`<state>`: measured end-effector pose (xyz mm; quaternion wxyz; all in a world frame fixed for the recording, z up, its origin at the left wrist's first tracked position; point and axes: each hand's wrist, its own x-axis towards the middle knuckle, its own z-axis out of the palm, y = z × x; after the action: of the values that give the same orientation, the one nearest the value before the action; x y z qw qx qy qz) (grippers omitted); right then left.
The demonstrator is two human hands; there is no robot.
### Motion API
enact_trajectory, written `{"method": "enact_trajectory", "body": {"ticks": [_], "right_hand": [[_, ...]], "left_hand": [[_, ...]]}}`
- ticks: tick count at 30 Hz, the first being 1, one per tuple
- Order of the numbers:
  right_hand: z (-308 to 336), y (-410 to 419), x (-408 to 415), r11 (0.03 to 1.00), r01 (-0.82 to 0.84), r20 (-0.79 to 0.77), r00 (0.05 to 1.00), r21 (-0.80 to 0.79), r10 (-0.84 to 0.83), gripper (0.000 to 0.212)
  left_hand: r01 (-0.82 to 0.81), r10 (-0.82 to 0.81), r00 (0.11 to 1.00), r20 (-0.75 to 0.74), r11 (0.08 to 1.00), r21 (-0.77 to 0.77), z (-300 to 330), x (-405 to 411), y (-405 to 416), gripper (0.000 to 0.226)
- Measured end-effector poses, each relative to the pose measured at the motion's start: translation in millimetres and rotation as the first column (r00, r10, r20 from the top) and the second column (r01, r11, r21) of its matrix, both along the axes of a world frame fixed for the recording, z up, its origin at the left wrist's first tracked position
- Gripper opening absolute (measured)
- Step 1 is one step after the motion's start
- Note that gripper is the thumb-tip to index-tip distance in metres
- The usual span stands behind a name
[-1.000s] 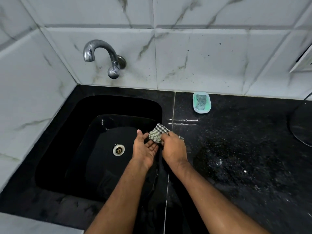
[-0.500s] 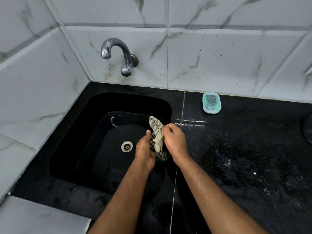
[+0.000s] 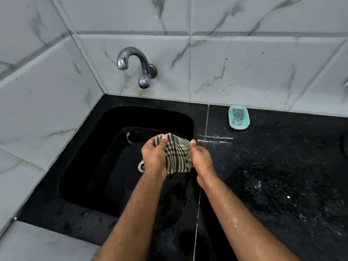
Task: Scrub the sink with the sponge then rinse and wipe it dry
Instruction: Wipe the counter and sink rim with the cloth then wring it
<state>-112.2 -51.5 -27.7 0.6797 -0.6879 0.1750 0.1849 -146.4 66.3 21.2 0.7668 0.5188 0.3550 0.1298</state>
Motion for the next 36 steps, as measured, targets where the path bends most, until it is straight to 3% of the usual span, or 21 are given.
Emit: {"method": "enact_trajectory", "body": {"ticks": [3, 5, 6, 8, 10, 12, 14, 17, 20, 21, 23, 25, 27, 30, 33, 36], "right_hand": [[-3.2, 1.1, -2.7, 0.955, -0.025, 0.141, 0.988, -0.296, 0.069, 0.061], [1.7, -2.2, -2.2, 0.924, 0.013, 0.237, 0.968, -0.382, 0.084, 0.050], [5.8, -3.8, -2.6, 0.943, -0.006, 0.239, 0.967, -0.332, 0.090, 0.049], [17.4, -3.5, -4.5, 0.995, -0.087, 0.107, 0.990, -0.049, 0.092, 0.060], [24.2, -5.7, -3.4, 0.957, -0.109, -0.031, 0.992, 0.268, 0.122, 0.079], [26.6, -12.4, 3.3, 0.874, -0.039, -0.101, 0.990, 0.484, 0.100, 0.091], [28.3, -21.2, 14.9, 0.780, 0.073, -0.170, 0.985, 0.622, 0.043, 0.094], [34.2, -30.5, 31.1, 0.701, 0.191, -0.264, 0.964, 0.687, -0.004, 0.087], [35.6, -33.1, 43.1, 0.697, 0.247, -0.316, 0.948, 0.673, -0.031, 0.058], [35.8, -35.5, 44.6, 0.696, 0.252, -0.328, 0.944, 0.672, -0.026, 0.053], [35.6, -42.5, 47.1, 0.686, 0.256, -0.357, 0.934, 0.681, 0.006, 0.058], [31.1, -49.3, 53.1, 0.660, 0.287, -0.387, 0.922, 0.694, 0.006, 0.067], [31.0, -54.8, 60.8, 0.645, 0.297, -0.386, 0.923, 0.704, -0.004, 0.071], [40.5, -57.2, 79.5, 0.679, 0.289, -0.338, 0.939, 0.674, -0.064, 0.061], [56.1, -56.0, 103.3, 0.800, 0.283, -0.193, 0.958, 0.530, -0.211, 0.039], [63.3, -50.1, 126.2, 0.948, 0.228, 0.146, 0.954, 0.220, -0.263, 0.035]], "left_hand": [[0.040, -0.045, 0.998, 0.035, 0.992, 0.116, 4.8, 5.5, -8.1, 0.011], [0.087, -0.098, 0.994, 0.037, 0.968, 0.235, 6.5, 7.7, -12.4, 0.006], [0.118, -0.136, 0.990, 0.038, 0.946, 0.303, 7.0, 8.1, -13.7, 0.006], [0.167, -0.209, 0.977, 0.041, 0.872, 0.461, 9.8, 9.6, -17.9, 0.004], [0.192, -0.271, 0.962, 0.045, 0.781, 0.594, 15.7, 11.3, -26.0, 0.007], [0.241, -0.364, 0.930, 0.047, 0.702, 0.670, 21.8, 12.8, -33.9, 0.010], [0.298, -0.461, 0.887, 0.016, 0.600, 0.742, 24.0, 14.5, -36.8, 0.011], [0.402, -0.623, 0.781, -0.043, 0.450, 0.797, 21.3, 15.2, -38.5, 0.012], [0.468, -0.685, 0.718, -0.122, 0.346, 0.813, 24.2, 14.0, -45.0, 0.009], [0.489, -0.669, 0.721, -0.182, 0.304, 0.817, 26.6, 14.0, -46.8, 0.017], [0.515, -0.576, 0.758, -0.304, 0.245, 0.821, 33.4, 14.4, -48.1, 0.053], [0.489, -0.496, 0.823, -0.276, 0.373, 0.789, 35.7, 18.1, -47.9, 0.071], [0.456, -0.456, 0.862, -0.221, 0.508, 0.731, 29.5, 23.8, -47.9, 0.074], [0.469, -0.424, 0.869, -0.255, 0.542, 0.697, 21.0, 36.8, -50.0, 0.077], [0.469, -0.372, 0.873, -0.315, 0.464, 0.752, 21.7, 46.5, -52.9, 0.062], [0.444, -0.324, 0.872, -0.366, 0.213, 0.870, 18.0, 58.7, -53.1, 0.032]]}}
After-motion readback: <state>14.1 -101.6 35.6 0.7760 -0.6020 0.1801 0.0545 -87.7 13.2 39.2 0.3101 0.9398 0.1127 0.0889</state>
